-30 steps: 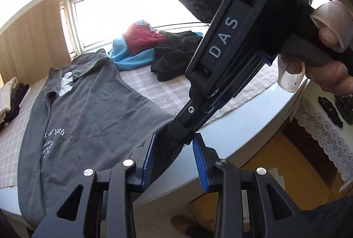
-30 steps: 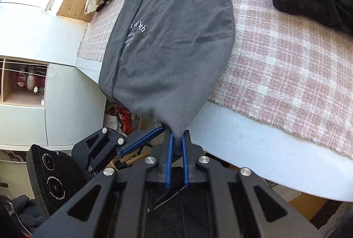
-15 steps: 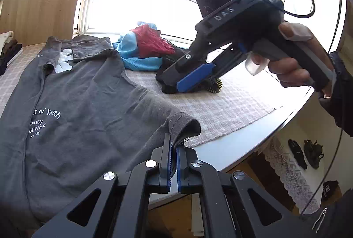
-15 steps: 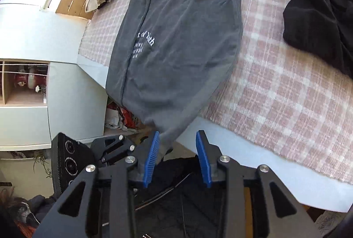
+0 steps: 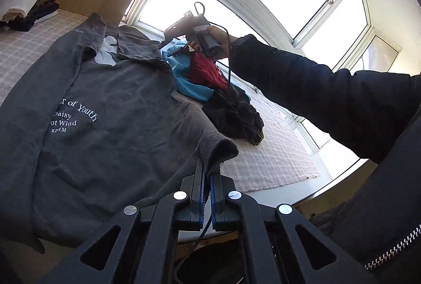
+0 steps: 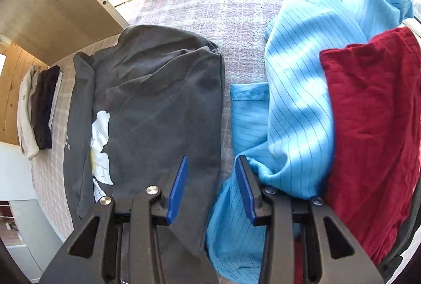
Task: Fold clothes
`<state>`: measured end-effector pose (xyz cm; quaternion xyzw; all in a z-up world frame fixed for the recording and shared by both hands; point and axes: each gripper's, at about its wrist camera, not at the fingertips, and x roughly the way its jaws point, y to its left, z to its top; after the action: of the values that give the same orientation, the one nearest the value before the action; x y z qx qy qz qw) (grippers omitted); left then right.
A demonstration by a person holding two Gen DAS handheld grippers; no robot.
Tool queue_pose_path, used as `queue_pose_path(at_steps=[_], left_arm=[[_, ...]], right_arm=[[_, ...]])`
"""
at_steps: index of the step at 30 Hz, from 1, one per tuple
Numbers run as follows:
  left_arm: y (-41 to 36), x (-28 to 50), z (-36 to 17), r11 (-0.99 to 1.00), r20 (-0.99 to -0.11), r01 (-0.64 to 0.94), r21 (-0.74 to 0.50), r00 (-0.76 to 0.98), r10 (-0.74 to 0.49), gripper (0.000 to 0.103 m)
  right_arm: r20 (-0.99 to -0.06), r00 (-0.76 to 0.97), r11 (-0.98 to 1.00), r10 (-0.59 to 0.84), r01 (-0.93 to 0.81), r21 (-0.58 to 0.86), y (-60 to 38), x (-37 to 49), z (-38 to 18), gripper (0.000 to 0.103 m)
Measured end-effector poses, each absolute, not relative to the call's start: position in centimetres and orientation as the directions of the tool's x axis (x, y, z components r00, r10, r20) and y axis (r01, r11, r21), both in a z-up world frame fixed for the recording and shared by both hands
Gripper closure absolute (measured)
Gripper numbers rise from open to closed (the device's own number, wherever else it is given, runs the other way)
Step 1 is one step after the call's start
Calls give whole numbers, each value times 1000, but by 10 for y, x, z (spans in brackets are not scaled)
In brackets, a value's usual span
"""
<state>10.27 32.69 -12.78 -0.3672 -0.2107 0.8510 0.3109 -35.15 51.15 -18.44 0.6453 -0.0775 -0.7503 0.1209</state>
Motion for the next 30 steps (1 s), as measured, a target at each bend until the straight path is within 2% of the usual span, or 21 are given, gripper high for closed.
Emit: queue_pose_path(at_steps=[4,8,11,14,20,30], left_arm=[[318,107,-130,-727,-484,-338,-598,-570,663,101],[311,109,-138,-722,-478,-307,-620,-581,658,101],[306,111,-145,-722,-480,-281,-633,-589,650,101],[297,114,-153,-715,-473,-246,-654,-605,640,101],[259,126,-176,-677,-449,-109,-728,-670,591,101],[237,152,-197,-719,-503,2,-695,-716,484,101]], right_arm=[[-960,-115,-963,-256,116,243,495,-368,-194,65],[-985,-91,-978,-147,160,131,481,-375,-205,65],[-984,-98,-978,-150,162,132,478,-375,-206,66],[-979,-81,-967,-188,193,169,472,-373,-205,95],[-976,-121,-968,-180,197,154,458,-370,-177,95],[-972,-145,-941,-184,311,132,359,-372,-160,95]])
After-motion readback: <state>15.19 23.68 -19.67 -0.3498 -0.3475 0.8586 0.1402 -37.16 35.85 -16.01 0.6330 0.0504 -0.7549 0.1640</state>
